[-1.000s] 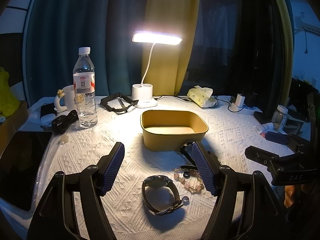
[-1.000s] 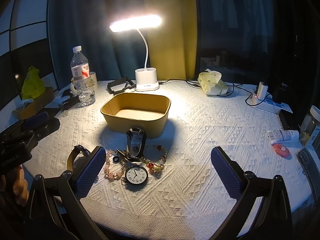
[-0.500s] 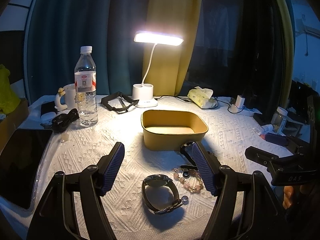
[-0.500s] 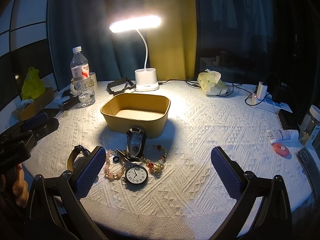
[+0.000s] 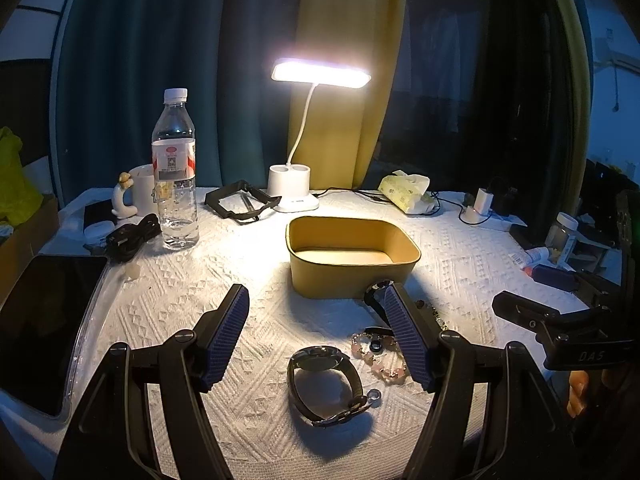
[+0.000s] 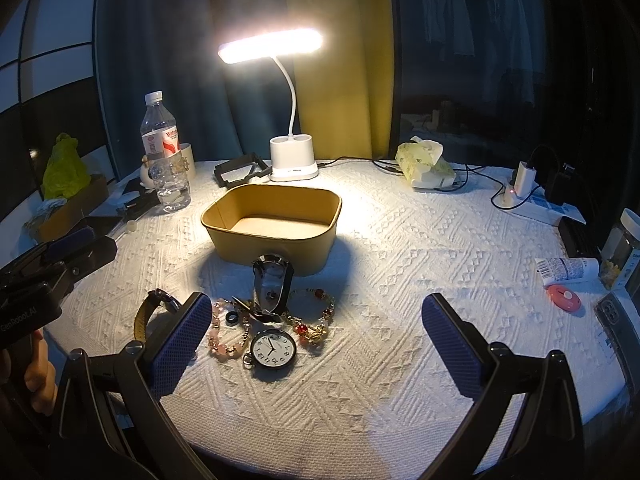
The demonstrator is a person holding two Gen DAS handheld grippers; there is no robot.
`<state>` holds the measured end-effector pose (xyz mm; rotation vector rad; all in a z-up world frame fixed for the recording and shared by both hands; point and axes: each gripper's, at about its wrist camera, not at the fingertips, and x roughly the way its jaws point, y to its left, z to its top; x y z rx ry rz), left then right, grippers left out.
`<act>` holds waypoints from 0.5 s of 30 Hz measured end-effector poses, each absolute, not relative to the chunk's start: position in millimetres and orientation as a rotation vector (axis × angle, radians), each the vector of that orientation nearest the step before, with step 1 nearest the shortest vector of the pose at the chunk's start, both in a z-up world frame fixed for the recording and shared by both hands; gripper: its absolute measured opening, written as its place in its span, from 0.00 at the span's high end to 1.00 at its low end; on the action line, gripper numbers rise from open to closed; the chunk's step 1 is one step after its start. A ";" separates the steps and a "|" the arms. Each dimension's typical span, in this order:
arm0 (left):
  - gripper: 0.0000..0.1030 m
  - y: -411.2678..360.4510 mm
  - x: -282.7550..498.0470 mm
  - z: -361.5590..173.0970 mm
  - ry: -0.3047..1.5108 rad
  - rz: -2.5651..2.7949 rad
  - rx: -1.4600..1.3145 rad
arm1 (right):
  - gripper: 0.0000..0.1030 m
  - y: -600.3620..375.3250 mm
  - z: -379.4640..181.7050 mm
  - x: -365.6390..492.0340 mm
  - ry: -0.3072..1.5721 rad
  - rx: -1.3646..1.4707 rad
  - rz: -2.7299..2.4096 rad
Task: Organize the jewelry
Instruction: 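Grasp the large leather-strap wristwatch with the left gripper while the right gripper grasps the upright black-strap watch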
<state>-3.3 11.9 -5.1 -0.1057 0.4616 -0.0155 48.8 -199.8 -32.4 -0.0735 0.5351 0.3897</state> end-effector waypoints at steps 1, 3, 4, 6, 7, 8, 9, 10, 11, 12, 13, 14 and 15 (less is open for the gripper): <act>0.29 11.9 -3.1 -5.4 0.463 -0.015 -0.105 | 0.00 -199.2 -32.8 48.9 0.535 -0.074 0.388; 0.29 12.8 -2.0 -6.7 0.470 -0.012 -0.105 | 0.00 -199.9 -33.9 50.4 0.538 -0.068 0.388; 0.29 13.6 -1.3 -7.6 0.474 -0.012 -0.105 | 0.00 -200.0 -34.7 51.1 0.540 -0.067 0.388; 0.29 14.3 0.5 -12.3 0.494 -0.011 -0.104 | 0.00 -199.8 -38.0 53.7 0.550 -0.064 0.389; 0.29 15.5 1.6 -14.9 0.505 -0.012 -0.106 | 0.00 -199.6 -40.0 55.2 0.556 -0.063 0.389; 0.29 16.0 2.9 -19.0 0.522 -0.014 -0.110 | 0.00 -199.4 -41.7 56.4 0.561 -0.063 0.388; 0.29 15.7 3.6 -24.2 0.543 -0.018 -0.114 | 0.00 -198.9 -44.3 58.4 0.569 -0.062 0.390; 0.29 15.1 4.7 -29.2 0.563 -0.021 -0.114 | 0.00 -198.7 -46.3 60.0 0.575 -0.061 0.392; 0.29 14.0 7.0 -34.8 0.587 -0.022 -0.113 | 0.00 -198.6 -48.5 61.7 0.581 -0.059 0.393; 0.29 12.9 9.0 -39.9 0.607 -0.026 -0.111 | 0.00 -198.6 -50.2 63.8 0.587 -0.058 0.394; 0.29 11.9 10.5 -43.7 0.623 -0.029 -0.109 | 0.00 -198.3 -52.0 65.7 0.593 -0.057 0.397; 0.29 10.5 12.4 -47.4 0.640 -0.031 -0.104 | 0.00 -198.2 -53.5 67.3 0.599 -0.056 0.398; 0.29 10.0 14.9 -50.4 0.655 -0.030 -0.100 | 0.00 -198.3 -55.5 69.3 0.605 -0.054 0.400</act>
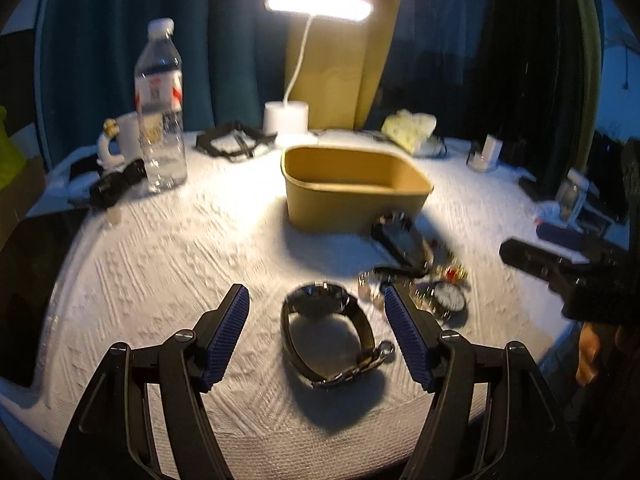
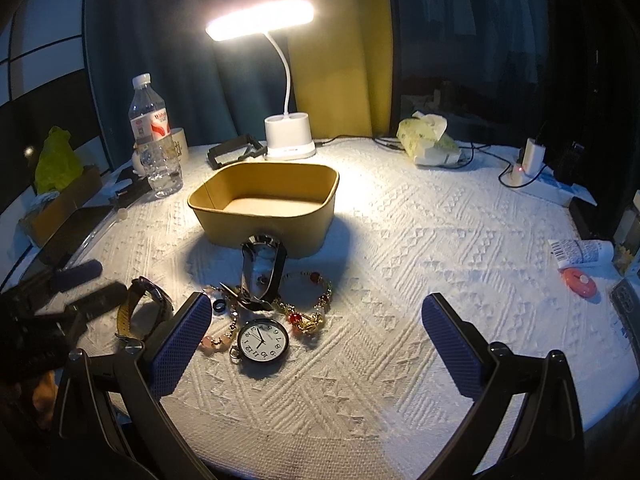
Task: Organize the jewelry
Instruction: 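Grasp the large leather-strap wristwatch with the left gripper while the right gripper grasps the upright black-strap watch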
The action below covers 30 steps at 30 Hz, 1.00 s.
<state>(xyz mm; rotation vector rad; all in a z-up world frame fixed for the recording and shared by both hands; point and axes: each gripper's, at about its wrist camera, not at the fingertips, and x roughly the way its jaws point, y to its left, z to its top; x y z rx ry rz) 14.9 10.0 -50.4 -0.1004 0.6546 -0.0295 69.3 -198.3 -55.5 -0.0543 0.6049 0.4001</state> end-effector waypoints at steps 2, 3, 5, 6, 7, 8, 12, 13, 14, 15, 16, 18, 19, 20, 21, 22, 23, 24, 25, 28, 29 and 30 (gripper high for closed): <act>0.29 8.9 20.4 -56.1 0.681 -0.025 -0.096 | 0.00 -199.4 -58.7 73.0 0.616 -0.049 0.402; 0.29 8.6 22.7 -58.2 0.690 -0.021 -0.094 | 0.00 -200.1 -59.8 74.7 0.620 -0.046 0.402; 0.29 7.4 27.9 -62.1 0.710 -0.017 -0.088 | 0.00 -201.9 -62.2 78.5 0.629 -0.040 0.401; 0.29 6.9 31.2 -64.5 0.723 -0.016 -0.083 | 0.00 -202.5 -63.2 80.1 0.632 -0.037 0.400; 0.29 5.9 34.0 -66.9 0.735 -0.015 -0.078 | 0.00 -203.6 -64.3 82.4 0.636 -0.034 0.399; 0.29 4.8 36.7 -68.9 0.746 -0.014 -0.073 | 0.00 -204.8 -65.4 84.3 0.639 -0.032 0.399; 0.29 2.3 46.8 -74.5 0.782 -0.001 -0.050 | 0.00 -207.6 -69.3 91.7 0.655 -0.022 0.394; 0.29 2.1 49.2 -75.4 0.790 -0.002 -0.047 | 0.00 -208.1 -70.3 93.6 0.659 -0.020 0.393; 0.29 1.8 51.9 -76.8 0.799 -0.001 -0.042 | 0.00 -208.4 -71.2 95.7 0.663 -0.017 0.393; 0.29 1.0 53.4 -77.3 0.805 0.000 -0.037 | 0.00 -208.5 -72.1 97.7 0.667 -0.016 0.393; 0.29 0.3 55.4 -77.7 0.812 0.001 -0.031 | 0.00 -208.1 -72.6 99.5 0.669 -0.016 0.393; 0.29 -1.1 60.2 -79.7 0.825 0.000 -0.022 | 0.00 -206.8 -73.4 103.2 0.673 -0.017 0.396; 0.29 -1.1 62.3 -81.1 0.833 -0.003 -0.022 | 0.00 -206.4 -73.5 104.8 0.675 -0.017 0.397; 0.29 -0.6 64.5 -82.7 0.842 -0.008 -0.025 | 0.00 -205.5 -73.4 106.6 0.675 -0.019 0.398; 0.31 -0.5 65.9 -83.7 0.847 -0.013 -0.027 | 0.00 -204.7 -73.2 108.4 0.676 -0.021 0.400; 0.33 -0.8 66.6 -83.5 0.844 -0.016 -0.024 | 0.00 -204.4 -73.2 109.7 0.675 -0.022 0.402; 0.38 -1.5 67.2 -83.1 0.842 -0.022 -0.018 | 0.00 -203.3 -72.8 111.2 0.674 -0.025 0.405; 0.39 -2.1 68.1 -82.9 0.843 -0.020 -0.010 | 0.00 -201.4 -72.3 112.5 0.674 -0.030 0.408; 0.39 -2.1 68.8 -82.8 0.842 -0.023 -0.010 | 0.00 -200.0 -72.0 113.4 0.674 -0.034 0.412; 0.41 0.9 69.9 -82.4 0.836 -0.033 -0.025 | 0.00 -192.5 -70.7 114.9 0.674 -0.049 0.440; 0.42 2.7 70.2 -82.1 0.836 -0.035 -0.033 | 0.00 -189.2 -70.3 115.8 0.677 -0.053 0.453; 0.42 3.7 70.3 -81.6 0.835 -0.037 -0.040 | 0.00 -186.1 -69.8 116.5 0.678 -0.054 0.466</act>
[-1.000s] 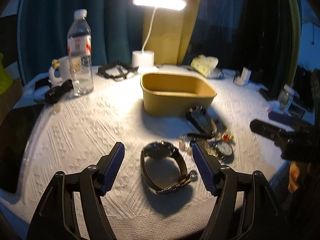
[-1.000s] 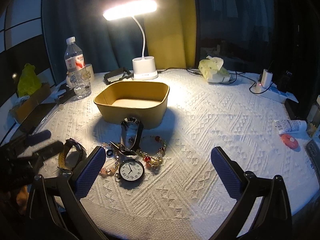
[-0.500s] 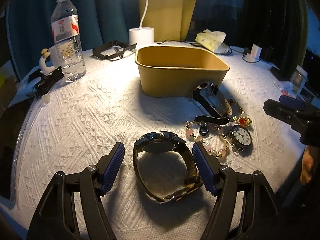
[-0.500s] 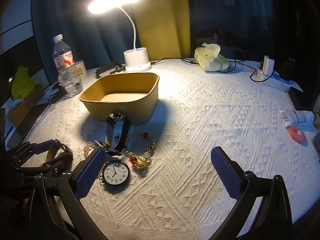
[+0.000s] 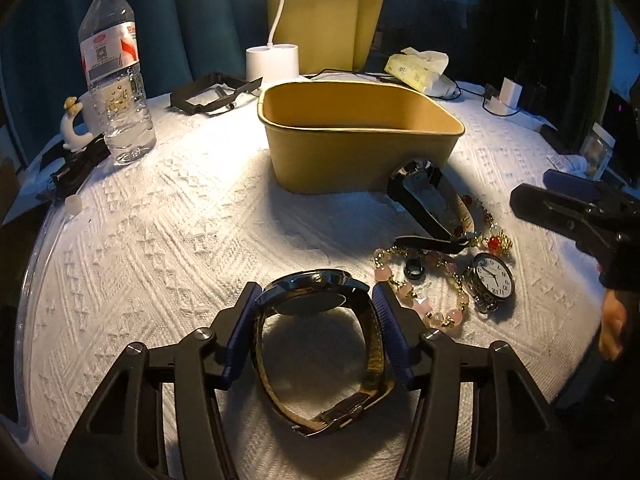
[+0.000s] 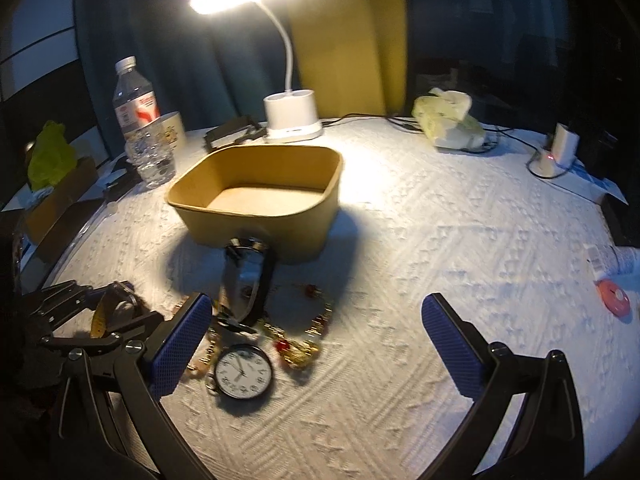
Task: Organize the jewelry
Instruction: 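Grasp the large leather-strap wristwatch with the left gripper while the right gripper grasps the upright black-strap watch, then carry both watches into the kraft box and open both grippers to release them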
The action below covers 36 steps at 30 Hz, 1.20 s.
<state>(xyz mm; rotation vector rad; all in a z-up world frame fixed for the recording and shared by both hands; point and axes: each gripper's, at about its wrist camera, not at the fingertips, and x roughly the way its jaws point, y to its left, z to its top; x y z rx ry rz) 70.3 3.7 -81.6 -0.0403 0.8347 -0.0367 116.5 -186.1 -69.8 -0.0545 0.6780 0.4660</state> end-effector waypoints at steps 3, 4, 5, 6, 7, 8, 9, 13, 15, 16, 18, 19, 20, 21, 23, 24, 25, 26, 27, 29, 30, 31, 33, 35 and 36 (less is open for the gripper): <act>0.42 9.4 70.4 -77.7 0.823 -0.042 -0.060 | 0.00 -174.6 -68.4 119.0 0.680 -0.075 0.486; 0.42 11.2 70.6 -75.5 0.817 -0.044 -0.068 | 0.00 -171.7 -68.3 120.2 0.680 -0.078 0.490; 0.42 15.5 70.4 -71.9 0.801 -0.048 -0.082 | 0.00 -167.7 -68.3 121.9 0.683 -0.082 0.496; 0.42 17.6 70.4 -69.7 0.789 -0.050 -0.091 | 0.00 -164.1 -68.0 123.3 0.686 -0.086 0.500; 0.42 22.0 70.0 -66.4 0.768 -0.054 -0.107 | 0.01 -160.1 -67.8 124.8 0.689 -0.087 0.508; 0.42 24.4 69.7 -64.4 0.753 -0.056 -0.119 | 0.01 -156.5 -67.8 126.4 0.691 -0.093 0.513; 0.42 27.5 69.8 -62.2 0.738 -0.057 -0.131 | 0.04 -151.2 -67.8 128.2 0.694 -0.105 0.519; 0.42 37.9 72.5 -55.7 0.698 -0.061 -0.148 | 0.12 -134.9 -72.7 138.3 0.726 -0.139 0.528; 0.43 41.7 74.5 -54.3 0.690 -0.066 -0.152 | 0.18 -127.8 -76.7 143.5 0.746 -0.146 0.534; 0.43 43.8 75.2 -54.0 0.687 -0.068 -0.155 | 0.20 -124.1 -79.2 146.5 0.760 -0.154 0.532; 0.43 47.8 75.0 -53.6 0.683 -0.071 -0.160 | 0.22 -118.7 -83.6 151.0 0.777 -0.164 0.530; 0.43 49.7 75.4 -53.3 0.680 -0.072 -0.163 | 0.23 -115.6 -86.3 153.3 0.789 -0.167 0.528; 0.43 52.4 75.8 -53.1 0.678 -0.074 -0.168 | 0.24 -112.9 -88.8 155.5 0.799 -0.168 0.523; 0.43 54.1 75.6 -53.4 0.675 -0.077 -0.172 | 0.25 -111.4 -90.7 157.3 0.808 -0.171 0.524; 0.43 57.4 74.7 -53.7 0.667 -0.082 -0.183 | 0.30 -108.1 -94.5 160.0 0.821 -0.177 0.517; 0.43 58.2 73.9 -53.5 0.663 -0.083 -0.187 | 0.34 -106.7 -96.8 161.6 0.829 -0.182 0.513; 0.43 58.8 73.2 -53.6 0.659 -0.084 -0.190 | 0.39 -105.5 -98.7 163.2 0.834 -0.185 0.510; 0.43 60.4 73.0 -53.3 0.654 -0.086 -0.195 | 0.41 -104.8 -100.0 163.8 0.832 -0.193 0.503; 0.43 60.4 72.7 -53.1 0.652 -0.085 -0.196 | 0.47 -104.4 -99.9 163.8 0.828 -0.201 0.500; 0.43 61.0 72.2 -53.1 0.650 -0.082 -0.197 | 0.55 -105.2 -99.5 165.0 0.826 -0.210 0.498; 0.43 61.3 71.9 -52.9 0.649 -0.081 -0.198 | 0.62 -106.6 -99.0 165.4 0.823 -0.205 0.501; 0.43 61.1 71.3 -52.7 0.648 -0.080 -0.197 | 0.62 -108.4 -98.2 165.1 0.821 -0.197 0.503; 0.43 59.3 68.7 -52.1 0.646 -0.078 -0.194 | 0.62 -110.6 -97.6 163.5 0.813 -0.197 0.507; 0.43 58.0 66.6 -50.7 0.643 -0.077 -0.190 | 0.62 -112.5 -95.8 159.6 0.802 -0.194 0.516; 0.43 57.2 66.3 -49.9 0.641 -0.076 -0.187 | 0.62 -113.3 -94.3 157.2 0.794 -0.193 0.518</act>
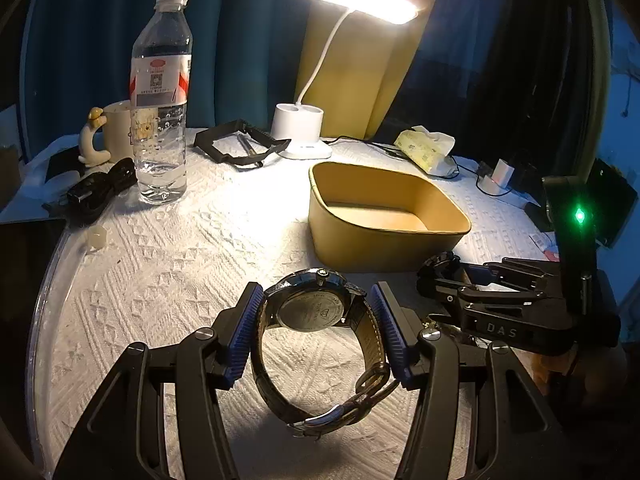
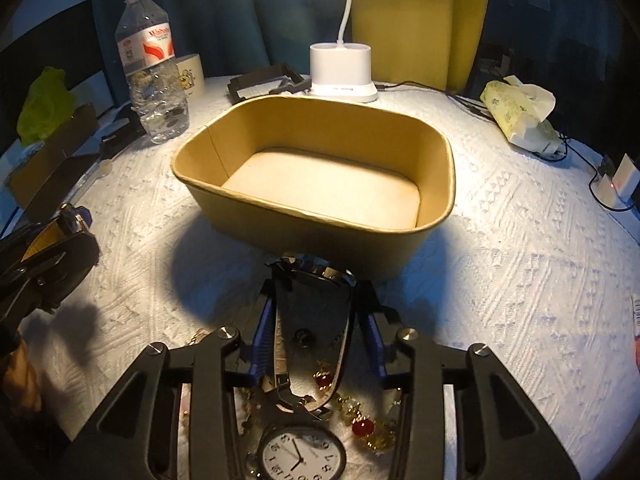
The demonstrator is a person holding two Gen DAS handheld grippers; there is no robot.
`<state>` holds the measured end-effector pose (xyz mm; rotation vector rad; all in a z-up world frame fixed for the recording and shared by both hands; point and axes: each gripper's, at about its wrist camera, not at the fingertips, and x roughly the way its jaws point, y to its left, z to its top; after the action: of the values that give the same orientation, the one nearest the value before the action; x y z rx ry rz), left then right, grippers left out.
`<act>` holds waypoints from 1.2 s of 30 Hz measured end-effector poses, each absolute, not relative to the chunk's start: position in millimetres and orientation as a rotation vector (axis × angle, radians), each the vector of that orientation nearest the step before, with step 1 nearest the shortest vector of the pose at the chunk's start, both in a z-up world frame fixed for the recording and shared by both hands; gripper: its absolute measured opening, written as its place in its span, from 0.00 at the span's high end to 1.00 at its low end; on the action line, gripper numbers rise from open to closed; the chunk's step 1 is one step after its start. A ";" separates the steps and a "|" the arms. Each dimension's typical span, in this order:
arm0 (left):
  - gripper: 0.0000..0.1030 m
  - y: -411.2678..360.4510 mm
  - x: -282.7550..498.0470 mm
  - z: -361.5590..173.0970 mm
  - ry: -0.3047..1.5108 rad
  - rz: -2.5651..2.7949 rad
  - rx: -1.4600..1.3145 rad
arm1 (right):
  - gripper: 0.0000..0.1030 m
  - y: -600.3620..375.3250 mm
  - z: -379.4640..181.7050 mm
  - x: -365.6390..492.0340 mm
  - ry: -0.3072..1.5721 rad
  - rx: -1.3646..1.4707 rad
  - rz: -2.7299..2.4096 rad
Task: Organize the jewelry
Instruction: 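Carry both watches into the kraft box and open both grippers to release them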
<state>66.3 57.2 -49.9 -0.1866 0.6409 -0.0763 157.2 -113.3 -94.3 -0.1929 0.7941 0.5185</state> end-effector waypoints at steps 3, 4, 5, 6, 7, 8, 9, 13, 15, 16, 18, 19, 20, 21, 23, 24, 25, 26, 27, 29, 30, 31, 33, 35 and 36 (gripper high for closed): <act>0.43 53.8 64.3 -45.9 0.631 -0.071 -0.174 | 0.62 -116.1 -88.1 150.7 0.771 -0.183 0.527; 0.43 52.8 64.0 -44.6 0.629 -0.069 -0.171 | 0.62 -118.4 -84.9 148.2 0.759 -0.178 0.532; 0.43 51.9 64.2 -43.3 0.627 -0.067 -0.169 | 0.62 -119.3 -82.7 146.8 0.751 -0.174 0.535; 0.43 51.1 64.7 -42.2 0.627 -0.067 -0.168 | 0.62 -121.6 -79.3 144.7 0.738 -0.169 0.539; 0.43 50.1 65.3 -40.8 0.626 -0.065 -0.166 | 0.62 -123.2 -76.9 143.5 0.731 -0.166 0.542; 0.43 48.7 66.0 -38.9 0.624 -0.064 -0.162 | 0.62 -125.1 -74.0 142.6 0.724 -0.161 0.546; 0.43 46.5 66.7 -36.6 0.620 -0.063 -0.156 | 0.62 -127.5 -70.6 142.0 0.717 -0.156 0.551; 0.43 42.6 74.8 -25.2 0.600 -0.055 -0.135 | 0.62 -135.6 -57.2 142.0 0.684 -0.137 0.563; 0.43 40.5 80.4 -19.7 0.589 -0.053 -0.127 | 0.62 -138.5 -50.9 144.5 0.666 -0.126 0.567; 0.43 39.5 83.6 -17.3 0.584 -0.054 -0.122 | 0.62 -139.6 -48.1 145.7 0.659 -0.122 0.569; 0.43 36.7 91.3 -13.1 0.576 -0.058 -0.111 | 0.62 -141.9 -43.3 149.4 0.644 -0.114 0.574; 0.43 35.6 95.8 -11.3 0.572 -0.061 -0.108 | 0.62 -142.8 -41.2 152.3 0.638 -0.108 0.582; 0.43 34.3 98.7 -10.4 0.571 -0.064 -0.104 | 0.62 -143.3 -40.2 154.4 0.634 -0.105 0.586; 0.43 32.6 102.8 -9.3 0.569 -0.066 -0.099 | 0.62 -143.3 -39.2 157.2 0.630 -0.103 0.587; 0.43 30.4 112.5 -7.9 0.569 -0.069 -0.091 | 0.62 -142.7 -38.3 162.5 0.626 -0.095 0.594; 0.43 29.5 116.3 -7.9 0.569 -0.073 -0.088 | 0.62 -141.5 -38.0 165.9 0.625 -0.093 0.599; 0.43 28.2 120.0 -7.7 0.570 -0.075 -0.083 | 0.62 -141.1 -37.9 168.1 0.624 -0.092 0.602; 0.43 27.5 125.6 -7.8 0.571 -0.077 -0.077 | 0.62 -140.3 -37.9 171.0 0.624 -0.091 0.608; 0.43 26.8 130.7 -8.3 0.573 -0.081 -0.072 | 0.62 -139.8 -38.0 172.9 0.622 -0.089 0.614; 0.43 24.7 138.4 -9.6 0.583 -0.086 -0.068 | 0.62 -138.5 -38.3 178.2 0.616 -0.089 0.625; 0.43 24.4 143.0 -10.4 0.587 -0.092 -0.070 | 0.62 -138.1 -39.0 180.0 0.615 -0.089 0.626; 0.43 23.8 146.5 -11.2 0.591 -0.096 -0.071 | 0.62 -137.1 -39.8 184.0 0.619 -0.087 0.631; 0.43 22.9 154.1 -13.6 0.601 -0.100 -0.072 | 0.62 -136.1 -41.1 189.6 0.621 -0.085 0.636; 0.43 22.8 160.1 -17.5 0.615 -0.103 -0.081 | 0.62 -134.7 -42.0 193.6 0.623 -0.083 0.639; 0.43 23.2 163.3 -20.0 0.625 -0.105 -0.088 | 0.62 -134.2 -42.5 195.9 0.625 -0.082 0.638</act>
<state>163.3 23.2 -20.0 -0.0879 0.6253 -0.1048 195.9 -134.2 -42.5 -0.0819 0.6254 0.6377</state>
